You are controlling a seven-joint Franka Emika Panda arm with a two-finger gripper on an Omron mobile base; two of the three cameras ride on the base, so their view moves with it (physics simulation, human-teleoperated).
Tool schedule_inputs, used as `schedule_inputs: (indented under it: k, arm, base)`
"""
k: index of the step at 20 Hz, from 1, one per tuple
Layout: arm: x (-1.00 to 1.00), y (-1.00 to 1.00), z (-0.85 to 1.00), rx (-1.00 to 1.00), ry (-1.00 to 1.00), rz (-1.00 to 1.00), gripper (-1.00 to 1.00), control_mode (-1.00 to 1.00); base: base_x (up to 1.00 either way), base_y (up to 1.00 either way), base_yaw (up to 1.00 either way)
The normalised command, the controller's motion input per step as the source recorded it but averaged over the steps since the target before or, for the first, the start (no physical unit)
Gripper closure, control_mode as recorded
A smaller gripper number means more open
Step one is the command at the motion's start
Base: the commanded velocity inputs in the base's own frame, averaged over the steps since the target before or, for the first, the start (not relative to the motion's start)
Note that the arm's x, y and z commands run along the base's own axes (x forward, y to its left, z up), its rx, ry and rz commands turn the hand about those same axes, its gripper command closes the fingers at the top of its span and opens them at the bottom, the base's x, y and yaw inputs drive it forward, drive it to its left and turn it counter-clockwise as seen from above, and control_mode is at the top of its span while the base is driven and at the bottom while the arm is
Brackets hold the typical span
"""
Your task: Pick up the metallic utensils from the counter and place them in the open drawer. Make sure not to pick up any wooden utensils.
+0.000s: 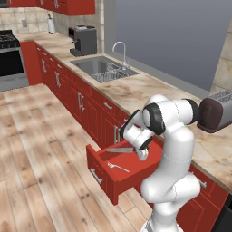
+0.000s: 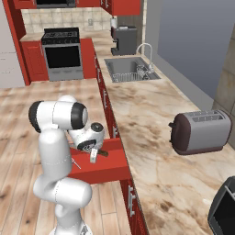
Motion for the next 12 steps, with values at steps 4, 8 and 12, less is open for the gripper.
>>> schedule_inputs:
  k: [4, 8, 12]
  arm:
    - [0.00, 0.00, 0.00, 0.00, 0.00, 0.23, 1.00, -1.00]
    - [0.04, 0.00, 0.00, -0.01, 0.04, 0.02, 1.00, -1.00]
    - [0.12, 0.00, 0.00, -0.08, 0.14, 0.00, 1.00, -1.00]
  base:
    - [0.00, 0.00, 0.00]
    - [0.00, 0.00, 0.00]
    - [0.00, 0.00, 0.00]
